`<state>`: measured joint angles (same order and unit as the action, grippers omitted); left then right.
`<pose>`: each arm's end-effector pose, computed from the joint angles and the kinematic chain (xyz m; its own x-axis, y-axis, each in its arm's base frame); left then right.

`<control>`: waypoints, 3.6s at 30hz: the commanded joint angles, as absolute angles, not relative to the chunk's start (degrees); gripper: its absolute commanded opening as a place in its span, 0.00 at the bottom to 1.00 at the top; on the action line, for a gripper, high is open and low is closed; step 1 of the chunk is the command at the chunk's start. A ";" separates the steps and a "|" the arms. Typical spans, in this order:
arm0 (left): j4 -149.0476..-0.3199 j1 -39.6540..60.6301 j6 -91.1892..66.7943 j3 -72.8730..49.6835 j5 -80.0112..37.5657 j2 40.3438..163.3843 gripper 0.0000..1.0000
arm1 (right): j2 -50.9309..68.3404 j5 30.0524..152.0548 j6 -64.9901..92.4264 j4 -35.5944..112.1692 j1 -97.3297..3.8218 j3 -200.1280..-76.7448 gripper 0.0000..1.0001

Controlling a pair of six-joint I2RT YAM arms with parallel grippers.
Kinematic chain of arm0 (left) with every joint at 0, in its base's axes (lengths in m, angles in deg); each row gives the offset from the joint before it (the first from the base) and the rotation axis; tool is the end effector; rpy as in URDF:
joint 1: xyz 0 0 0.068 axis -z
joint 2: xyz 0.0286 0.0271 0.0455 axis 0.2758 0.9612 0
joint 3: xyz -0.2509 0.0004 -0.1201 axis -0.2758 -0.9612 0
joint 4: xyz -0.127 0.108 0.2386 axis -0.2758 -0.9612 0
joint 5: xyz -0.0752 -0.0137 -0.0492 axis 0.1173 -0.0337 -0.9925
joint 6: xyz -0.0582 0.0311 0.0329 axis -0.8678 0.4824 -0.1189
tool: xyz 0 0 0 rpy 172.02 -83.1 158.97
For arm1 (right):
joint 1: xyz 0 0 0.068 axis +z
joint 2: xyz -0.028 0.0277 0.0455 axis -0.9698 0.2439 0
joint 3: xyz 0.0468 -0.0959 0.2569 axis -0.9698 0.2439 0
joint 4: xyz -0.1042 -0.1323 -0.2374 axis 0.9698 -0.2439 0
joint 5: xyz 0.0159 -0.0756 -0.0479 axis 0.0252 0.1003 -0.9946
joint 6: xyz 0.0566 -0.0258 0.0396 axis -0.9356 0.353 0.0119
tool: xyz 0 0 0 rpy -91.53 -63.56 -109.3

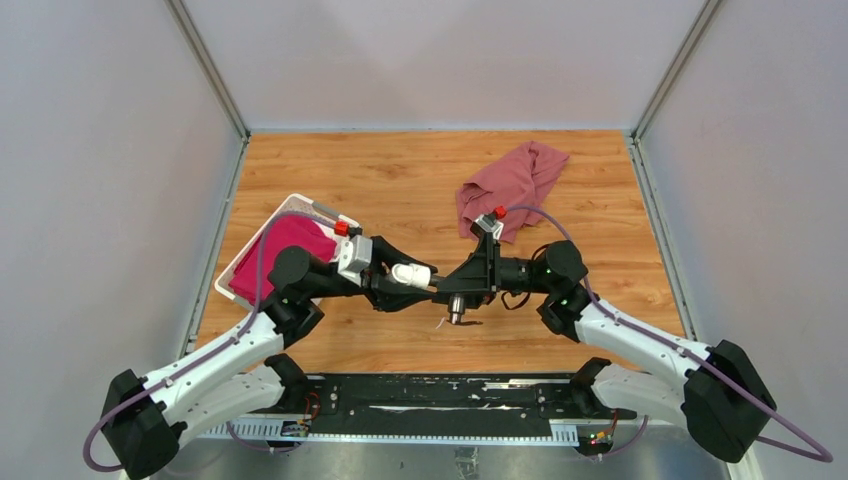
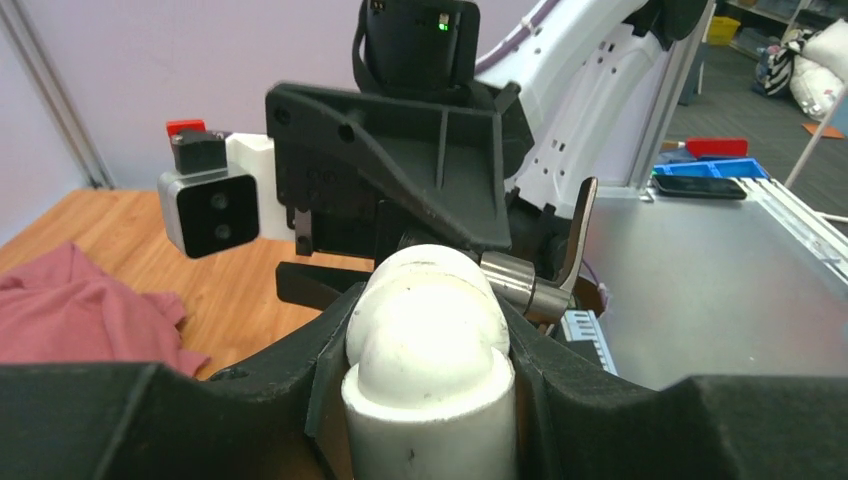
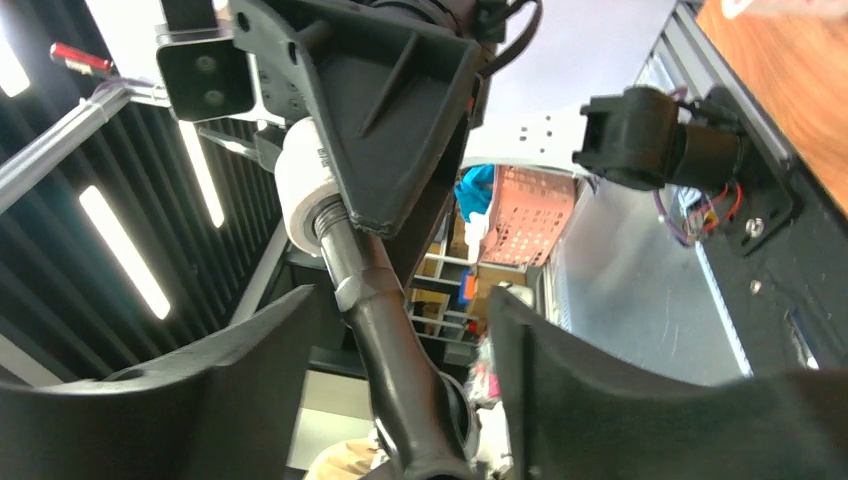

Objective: Install the water faucets

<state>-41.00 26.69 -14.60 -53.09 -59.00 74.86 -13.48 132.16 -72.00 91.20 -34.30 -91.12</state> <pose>0.1417 -0.1910 0.3242 -0.0142 -0.2152 -0.9765 0.9999 -0.0061 -0.0132 0.1606 0.2045 0.2978 -0.9713 0.0188 -0.2371 -0.2343 -0.2468 0.9403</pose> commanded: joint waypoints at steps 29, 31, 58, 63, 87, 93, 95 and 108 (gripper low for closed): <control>-22.88 22.92 -33.14 -58.19 -63.83 80.70 0.00 | -16.13 130.62 -67.82 85.14 -34.56 -91.48 0.00; -23.25 22.92 -33.35 -57.70 -64.66 81.37 0.10 | -16.62 130.04 -67.39 84.39 -34.57 -91.84 0.00; -78.90 21.34 -9.20 -43.09 -52.90 67.63 1.00 | -18.42 131.61 -67.12 83.12 -36.23 -93.65 0.00; -79.37 21.17 -12.51 -41.36 -54.62 69.41 1.00 | -18.26 132.10 -66.84 83.09 -36.20 -93.66 0.00; -68.42 16.73 -30.44 -40.03 -64.86 73.97 0.88 | -19.52 132.63 -66.18 81.47 -36.19 -92.87 0.00; -67.89 16.77 -30.39 -40.08 -64.83 73.87 0.59 | -19.40 132.54 -66.28 81.42 -36.18 -92.67 0.00; -67.89 16.77 -30.23 -40.17 -64.81 73.90 0.37 | -19.19 132.54 -66.28 81.42 -36.22 -92.76 0.00; -66.71 16.77 -14.63 -45.59 -65.93 69.15 0.00 | -14.77 133.32 -79.95 93.20 -36.22 -90.57 0.00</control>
<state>-67.49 16.92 -24.43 -42.38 -65.87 72.61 -16.48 132.80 -70.64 82.76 -35.52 -91.12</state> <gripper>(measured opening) 0.435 0.346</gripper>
